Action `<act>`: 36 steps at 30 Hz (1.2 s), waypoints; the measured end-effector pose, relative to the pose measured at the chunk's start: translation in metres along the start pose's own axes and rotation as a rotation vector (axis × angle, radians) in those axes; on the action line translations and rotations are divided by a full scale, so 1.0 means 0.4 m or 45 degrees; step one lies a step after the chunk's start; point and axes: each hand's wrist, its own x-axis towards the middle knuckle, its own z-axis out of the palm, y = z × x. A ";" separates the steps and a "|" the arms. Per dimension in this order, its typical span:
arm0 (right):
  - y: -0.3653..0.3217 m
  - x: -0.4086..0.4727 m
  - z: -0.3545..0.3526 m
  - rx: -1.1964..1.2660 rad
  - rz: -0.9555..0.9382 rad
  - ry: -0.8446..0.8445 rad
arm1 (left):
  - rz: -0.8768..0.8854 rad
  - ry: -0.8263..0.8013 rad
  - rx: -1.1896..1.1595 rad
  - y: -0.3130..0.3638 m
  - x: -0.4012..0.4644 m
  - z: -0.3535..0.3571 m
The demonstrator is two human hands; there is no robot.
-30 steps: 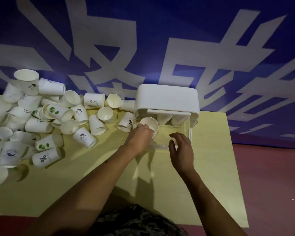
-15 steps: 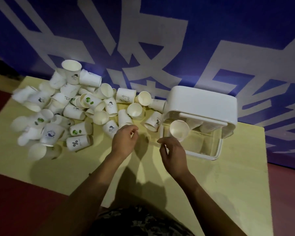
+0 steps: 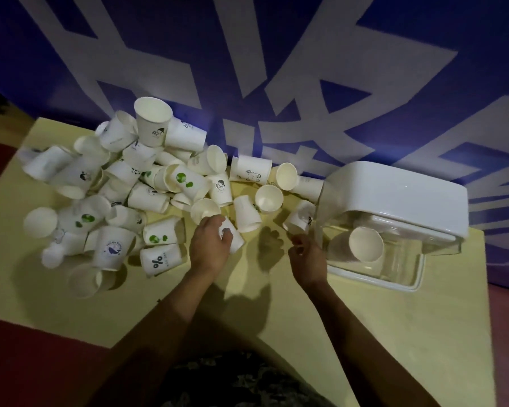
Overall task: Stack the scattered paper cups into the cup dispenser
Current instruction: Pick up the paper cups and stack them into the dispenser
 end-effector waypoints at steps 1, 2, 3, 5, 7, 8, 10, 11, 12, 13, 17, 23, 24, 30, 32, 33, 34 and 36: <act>-0.002 -0.009 -0.004 0.027 0.006 0.073 | 0.044 0.013 -0.037 0.013 0.006 0.000; 0.001 -0.020 -0.009 0.047 0.016 0.141 | 0.092 0.007 -0.076 0.029 0.011 0.003; 0.008 -0.035 -0.015 0.061 0.044 0.207 | 0.134 -0.020 -0.117 0.048 0.012 0.009; 0.033 -0.070 -0.027 0.129 0.156 0.364 | 0.196 -0.127 -0.192 0.087 0.006 0.032; 0.061 -0.099 -0.039 0.281 0.309 0.539 | 0.251 -0.297 -0.263 0.125 -0.008 0.066; 0.076 -0.106 -0.047 0.367 0.374 0.603 | 0.263 -0.402 -0.308 0.144 -0.016 0.087; 0.103 -0.107 -0.072 0.498 0.428 0.640 | 0.231 -0.614 -0.382 0.181 -0.034 0.132; 0.115 -0.100 -0.090 0.551 0.423 0.622 | 0.193 -0.710 -0.409 0.198 -0.044 0.155; 0.123 -0.090 -0.109 0.597 0.398 0.600 | 0.154 -0.791 -0.435 0.216 -0.053 0.177; 0.129 -0.079 -0.129 0.628 0.350 0.578 | 0.123 -0.849 -0.457 0.233 -0.062 0.196; 0.158 -0.036 -0.180 0.638 0.197 0.436 | 0.067 -0.962 -0.494 0.288 -0.088 0.259; 0.195 0.015 -0.198 0.781 0.241 0.213 | -0.268 -1.086 -0.867 0.361 -0.112 0.323; 0.194 0.028 -0.203 0.779 0.245 0.223 | -0.338 -1.065 -0.985 0.373 -0.113 0.329; 0.184 0.111 -0.220 0.795 0.282 0.176 | -0.547 -0.906 -1.358 0.434 -0.104 0.367; 0.175 0.139 -0.217 0.872 0.329 0.121 | -0.531 -0.859 -1.344 0.450 -0.109 0.384; 0.170 0.149 -0.217 0.896 0.334 0.100 | -0.518 -0.835 -1.315 0.457 -0.111 0.392; 0.165 0.157 -0.217 0.898 0.333 0.084 | -0.499 -0.809 -1.275 0.462 -0.111 0.398; 0.161 0.172 -0.215 0.853 0.310 0.058 | -0.454 -0.762 -1.179 0.465 -0.103 0.411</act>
